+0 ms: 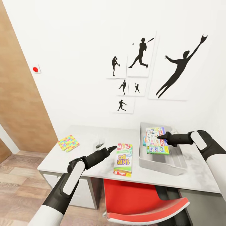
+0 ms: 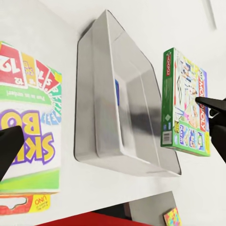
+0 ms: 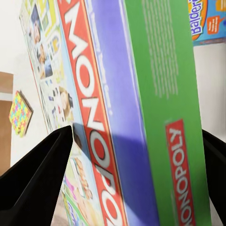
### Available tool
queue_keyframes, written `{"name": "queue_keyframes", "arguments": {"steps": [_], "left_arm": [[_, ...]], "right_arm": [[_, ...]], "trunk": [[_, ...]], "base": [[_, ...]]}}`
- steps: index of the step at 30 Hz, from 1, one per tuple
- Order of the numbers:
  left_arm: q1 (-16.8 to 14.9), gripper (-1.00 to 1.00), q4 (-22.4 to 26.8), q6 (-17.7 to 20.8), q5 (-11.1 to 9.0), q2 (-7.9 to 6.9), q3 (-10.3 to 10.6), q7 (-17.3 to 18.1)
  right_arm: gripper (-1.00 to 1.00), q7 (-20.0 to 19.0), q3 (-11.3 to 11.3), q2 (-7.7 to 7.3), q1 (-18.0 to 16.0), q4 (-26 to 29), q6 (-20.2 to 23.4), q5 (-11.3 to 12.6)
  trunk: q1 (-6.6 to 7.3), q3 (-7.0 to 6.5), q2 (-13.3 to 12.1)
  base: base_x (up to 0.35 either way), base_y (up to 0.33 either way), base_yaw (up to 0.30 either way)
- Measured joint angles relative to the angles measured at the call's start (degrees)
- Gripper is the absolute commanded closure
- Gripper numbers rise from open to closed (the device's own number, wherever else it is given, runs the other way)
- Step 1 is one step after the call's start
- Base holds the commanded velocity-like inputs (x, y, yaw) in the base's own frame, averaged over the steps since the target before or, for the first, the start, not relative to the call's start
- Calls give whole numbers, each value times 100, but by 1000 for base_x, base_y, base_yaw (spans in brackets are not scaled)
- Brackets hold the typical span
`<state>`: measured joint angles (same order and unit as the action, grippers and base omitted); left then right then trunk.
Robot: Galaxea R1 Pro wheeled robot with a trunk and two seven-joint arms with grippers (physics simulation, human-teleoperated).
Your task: Put all the toys in the child's room - the three board games (two on the bed and one on the table), the two jigsaw puzzles on the table, and the tennis ball on the table - inside the toy box on the table in the child's room.
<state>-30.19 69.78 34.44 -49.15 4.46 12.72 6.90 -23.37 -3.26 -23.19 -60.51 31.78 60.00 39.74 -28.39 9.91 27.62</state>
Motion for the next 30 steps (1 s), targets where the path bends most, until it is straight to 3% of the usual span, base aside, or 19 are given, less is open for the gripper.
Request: {"name": "queue_keyframes", "arguments": {"steps": [5,8,12,16,24,30], "left_arm": [[0,-100,121,47,-25,-7,-9,12],[-35,-100,308,322,-90,-6,-105,-20],[-407,-100,477,972,-192,-3,-593,-207],[-633,-100,491,1208,-220,-2,-824,-300],[-1108,-100,266,1470,-251,5,-1024,-388],[-1246,-100,135,1535,-254,30,-1058,-405]], "right_arm": [[100,0,0,4,-6,-16,0,-2],[100,-3,1,5,-16,-19,0,-1],[100,1,1,-2,-40,-22,0,1],[100,2,1,-6,-79,-22,0,5],[100,3,1,-10,-112,-23,0,1],[100,3,6,-21,-118,-23,-1,2]], "trunk": [[0,47,0],[0,75,0],[0,112,0],[0,150,0],[0,225,0],[0,281,0]], "base": [[0,0,0],[0,0,0],[0,0,0],[0,0,0],[0,0,0],[0,0,0]]}}
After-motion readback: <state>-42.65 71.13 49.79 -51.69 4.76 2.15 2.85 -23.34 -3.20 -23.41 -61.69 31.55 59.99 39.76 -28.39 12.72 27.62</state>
